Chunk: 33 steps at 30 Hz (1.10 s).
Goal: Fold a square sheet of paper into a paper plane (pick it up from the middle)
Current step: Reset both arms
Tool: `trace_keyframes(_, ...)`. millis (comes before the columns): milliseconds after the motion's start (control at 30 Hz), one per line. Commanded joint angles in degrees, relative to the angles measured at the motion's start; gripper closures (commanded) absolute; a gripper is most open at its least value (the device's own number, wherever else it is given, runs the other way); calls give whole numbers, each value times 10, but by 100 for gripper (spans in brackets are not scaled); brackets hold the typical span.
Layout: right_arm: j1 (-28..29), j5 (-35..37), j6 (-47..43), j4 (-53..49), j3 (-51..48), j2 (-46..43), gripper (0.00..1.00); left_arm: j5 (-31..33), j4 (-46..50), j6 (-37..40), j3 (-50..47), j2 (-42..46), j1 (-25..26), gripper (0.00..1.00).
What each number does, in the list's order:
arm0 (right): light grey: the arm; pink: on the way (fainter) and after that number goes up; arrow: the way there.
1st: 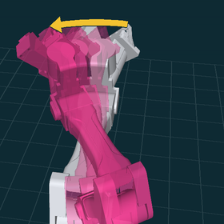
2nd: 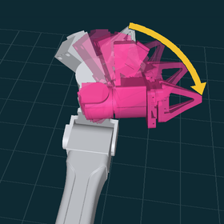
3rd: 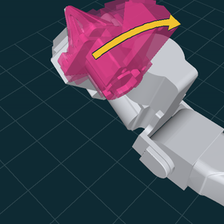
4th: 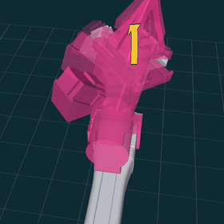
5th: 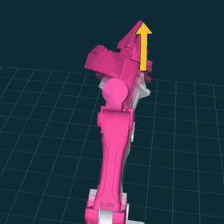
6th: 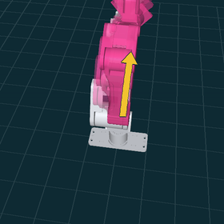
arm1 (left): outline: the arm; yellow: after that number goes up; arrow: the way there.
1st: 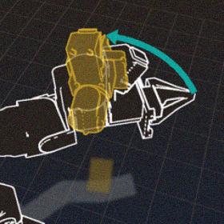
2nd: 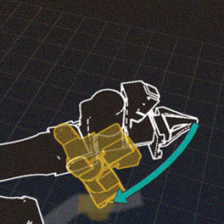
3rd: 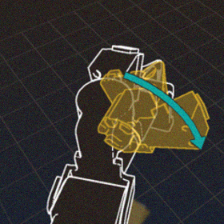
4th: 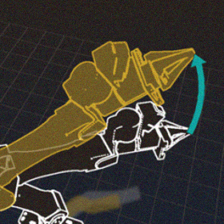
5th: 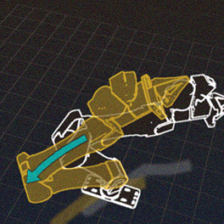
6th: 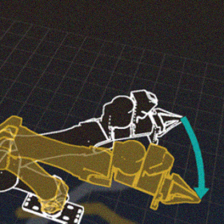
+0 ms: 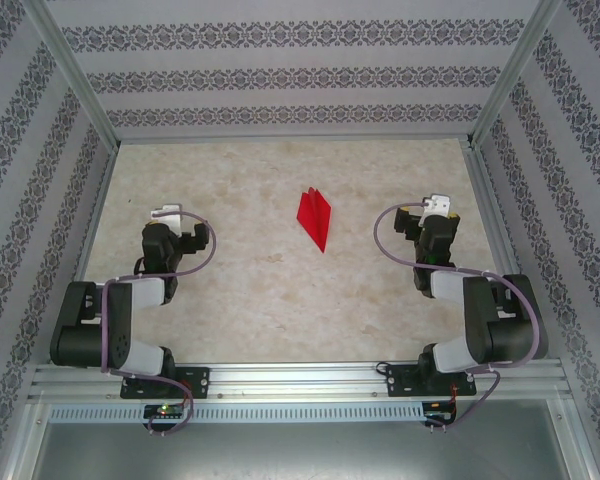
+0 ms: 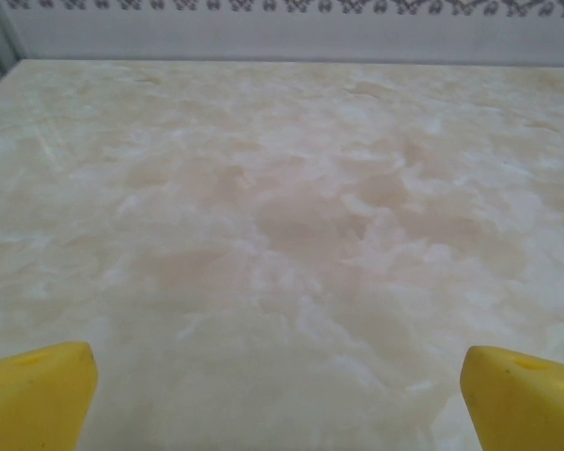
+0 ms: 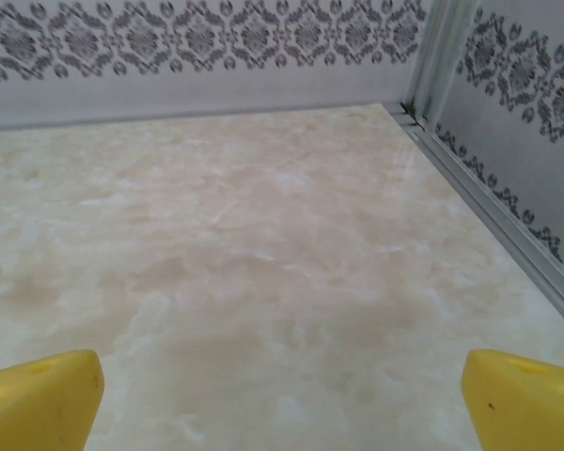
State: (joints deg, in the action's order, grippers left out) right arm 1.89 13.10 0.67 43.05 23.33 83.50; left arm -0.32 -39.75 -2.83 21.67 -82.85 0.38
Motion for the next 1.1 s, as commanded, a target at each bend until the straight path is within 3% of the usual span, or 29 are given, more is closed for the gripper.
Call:
trace_keyframes(0,-7,-33,-10,75,-14,21,2,-53,-60,25,14,-25,-7,0)
trace_keyframes(167,-8,-35,-11,81,-17,24,2,-41,-45,47,31,-47,11,0)
trace_keyframes(300,-8,-34,-10,80,-16,24,2,10,-69,45,26,-66,26,0)
trace_keyframes(1000,-15,-46,-7,78,-16,23,2,17,-67,49,28,-68,31,0)
trace_keyframes(1067,-15,-113,-36,100,-29,20,2,17,-69,49,26,-66,31,0)
